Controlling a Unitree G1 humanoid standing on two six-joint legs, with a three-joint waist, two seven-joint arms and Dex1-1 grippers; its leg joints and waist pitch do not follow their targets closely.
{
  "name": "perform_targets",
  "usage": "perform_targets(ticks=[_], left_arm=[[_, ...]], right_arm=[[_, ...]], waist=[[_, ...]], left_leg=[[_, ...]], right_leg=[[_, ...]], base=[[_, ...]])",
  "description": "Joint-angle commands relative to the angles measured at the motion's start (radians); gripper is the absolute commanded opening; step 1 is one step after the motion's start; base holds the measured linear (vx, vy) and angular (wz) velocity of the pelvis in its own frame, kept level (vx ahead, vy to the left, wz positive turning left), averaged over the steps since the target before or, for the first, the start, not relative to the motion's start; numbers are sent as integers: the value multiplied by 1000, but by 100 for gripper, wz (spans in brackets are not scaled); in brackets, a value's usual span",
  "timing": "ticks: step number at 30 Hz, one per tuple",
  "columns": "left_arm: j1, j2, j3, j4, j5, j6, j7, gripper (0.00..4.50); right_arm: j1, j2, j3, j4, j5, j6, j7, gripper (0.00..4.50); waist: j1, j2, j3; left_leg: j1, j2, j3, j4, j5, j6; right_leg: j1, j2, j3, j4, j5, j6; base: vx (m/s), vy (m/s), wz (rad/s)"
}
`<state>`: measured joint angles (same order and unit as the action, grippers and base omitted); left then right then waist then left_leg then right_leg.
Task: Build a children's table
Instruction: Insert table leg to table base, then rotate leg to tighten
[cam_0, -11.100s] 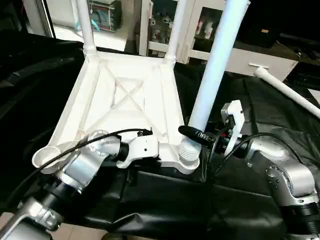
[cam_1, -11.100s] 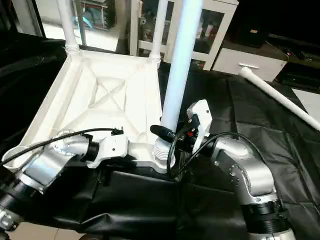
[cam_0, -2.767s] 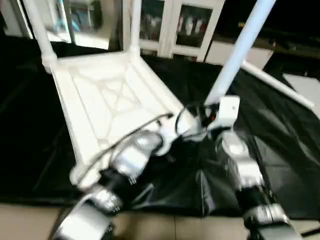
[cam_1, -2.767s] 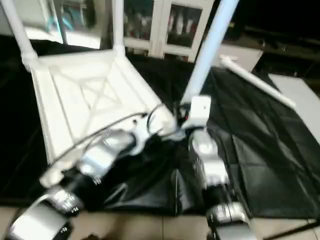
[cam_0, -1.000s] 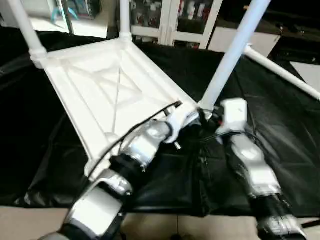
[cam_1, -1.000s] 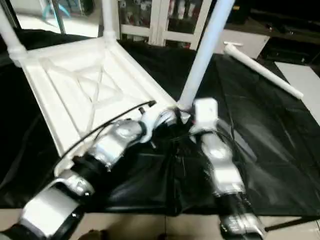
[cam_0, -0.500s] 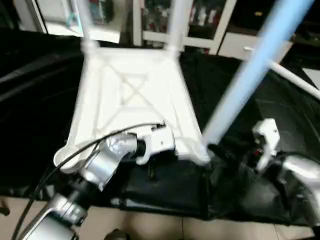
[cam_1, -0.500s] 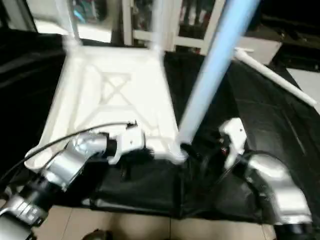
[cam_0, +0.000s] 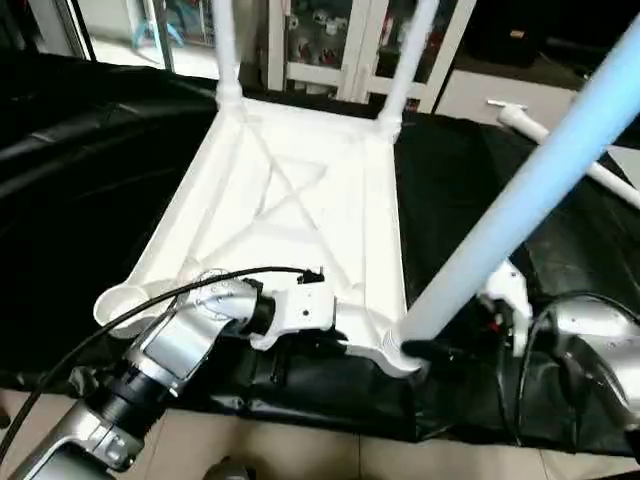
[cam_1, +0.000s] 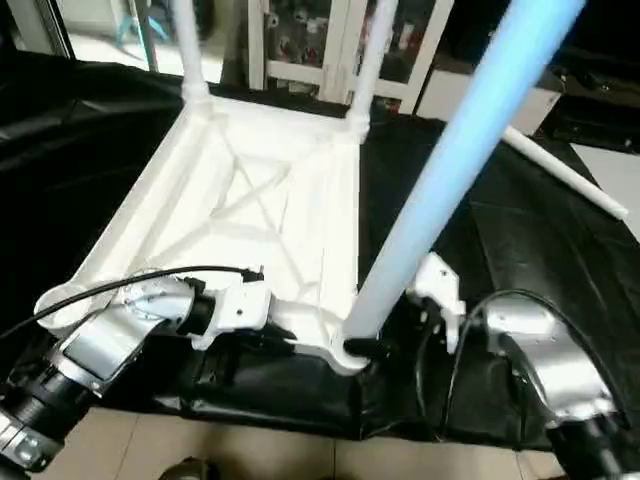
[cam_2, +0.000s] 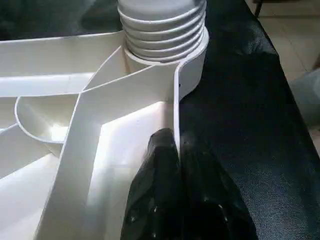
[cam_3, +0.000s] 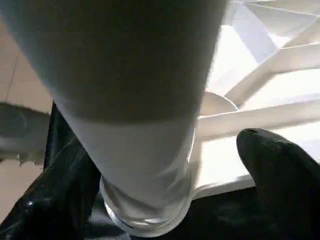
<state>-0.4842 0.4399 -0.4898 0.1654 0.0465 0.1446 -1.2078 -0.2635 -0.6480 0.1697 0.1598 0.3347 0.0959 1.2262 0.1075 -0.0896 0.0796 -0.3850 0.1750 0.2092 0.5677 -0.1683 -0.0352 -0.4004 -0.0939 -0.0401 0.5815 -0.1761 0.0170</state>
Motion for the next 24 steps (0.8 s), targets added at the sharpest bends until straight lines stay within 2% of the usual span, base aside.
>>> perform_targets(ticks=[1,7,13,24], left_arm=[[19,-5,-78,4,19,-6,-48,0],[14,-8,-76,9,23,-6,-50,0],[11,-9,-77,15,27,-7,-47,0],[6,-11,-74,28,36,-11,-54,0]], right_arm=[[-21,-2,23,41,-44,-47,27,446],[-54,11,62,101,-96,-120,56,446],[-72,30,75,136,-107,-147,74,446],[-84,59,83,188,-115,-187,104,352]], waist=[[-5,-5,-62],[-5,-8,-65],[-11,-8,-64],[-15,-8,-69]], left_leg=[[33,65,-24,-60,-180,66],[33,65,-24,-56,-181,65],[30,65,-27,-57,-225,48],[31,63,-26,-50,-192,69]], right_leg=[[28,-59,35,-47,-155,-237],[30,-57,34,-43,-146,-245],[29,-57,35,-45,-202,-238],[32,-55,34,-36,-129,-263]], base=[[0,0,0],[0,0,0],[0,0,0],[0,0,0]])
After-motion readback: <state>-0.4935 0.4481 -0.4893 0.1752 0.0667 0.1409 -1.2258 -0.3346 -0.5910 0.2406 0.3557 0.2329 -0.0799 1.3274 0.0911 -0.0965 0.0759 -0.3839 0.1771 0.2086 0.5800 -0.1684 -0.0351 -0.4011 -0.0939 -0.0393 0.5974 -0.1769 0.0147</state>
